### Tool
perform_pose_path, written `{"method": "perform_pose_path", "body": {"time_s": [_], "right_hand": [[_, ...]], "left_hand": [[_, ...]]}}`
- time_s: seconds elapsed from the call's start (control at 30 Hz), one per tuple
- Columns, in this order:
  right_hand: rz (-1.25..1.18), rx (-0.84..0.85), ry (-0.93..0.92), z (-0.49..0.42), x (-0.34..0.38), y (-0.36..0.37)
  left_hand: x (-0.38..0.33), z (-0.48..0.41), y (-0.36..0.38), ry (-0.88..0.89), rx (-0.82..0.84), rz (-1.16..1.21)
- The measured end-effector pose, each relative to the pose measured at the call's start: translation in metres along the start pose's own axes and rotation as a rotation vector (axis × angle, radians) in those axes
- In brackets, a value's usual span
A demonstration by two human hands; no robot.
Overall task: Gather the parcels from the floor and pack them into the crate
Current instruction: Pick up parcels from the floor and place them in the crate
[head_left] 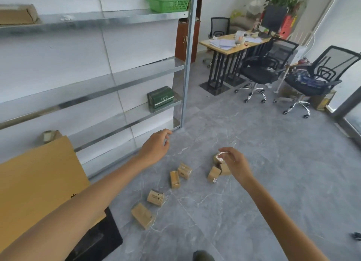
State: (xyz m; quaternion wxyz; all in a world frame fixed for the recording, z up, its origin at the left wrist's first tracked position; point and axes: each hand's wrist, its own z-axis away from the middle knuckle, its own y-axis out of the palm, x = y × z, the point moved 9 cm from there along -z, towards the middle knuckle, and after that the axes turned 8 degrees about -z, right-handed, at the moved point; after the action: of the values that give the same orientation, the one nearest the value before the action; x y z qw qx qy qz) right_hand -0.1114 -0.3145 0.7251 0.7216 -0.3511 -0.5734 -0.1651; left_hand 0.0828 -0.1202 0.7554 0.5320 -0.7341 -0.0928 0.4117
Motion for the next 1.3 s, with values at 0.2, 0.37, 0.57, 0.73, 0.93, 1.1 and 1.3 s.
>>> {"method": "perform_pose_path", "body": {"time_s": [0.2,0.37,0.57,0.73,0.93,1.1,1.3], "right_hand": [[0.002,0.006,0.088,-0.090,-0.033,0.001],[-0.034,-0.004,0.225,-0.194,-0.083,0.009],[-0.053,0.086,0.400,-0.302,-0.175,0.058],[-0.272,0.061,0.762,-0.362,-0.322,0.121],[-0.209,0.005,1.011,-0.411,-0.554,0.217],[-0.168,0.032,1.066,-0.467,-0.739,0.290],[-0.359,0.174,1.104,-0.498,-0.847,0.363]], "left_hand": [[0.021,-0.089,0.055,-0.035,0.088,0.033],[0.047,-0.179,0.119,-0.100,0.187,0.033],[0.107,-0.268,0.206,-0.228,0.266,0.056],[0.194,-0.310,0.330,-0.339,0.341,0.070],[0.327,-0.354,0.546,-0.389,0.490,0.062],[0.430,-0.377,0.739,-0.436,0.648,0.020],[0.485,-0.359,0.878,-0.506,0.782,0.000]]}}
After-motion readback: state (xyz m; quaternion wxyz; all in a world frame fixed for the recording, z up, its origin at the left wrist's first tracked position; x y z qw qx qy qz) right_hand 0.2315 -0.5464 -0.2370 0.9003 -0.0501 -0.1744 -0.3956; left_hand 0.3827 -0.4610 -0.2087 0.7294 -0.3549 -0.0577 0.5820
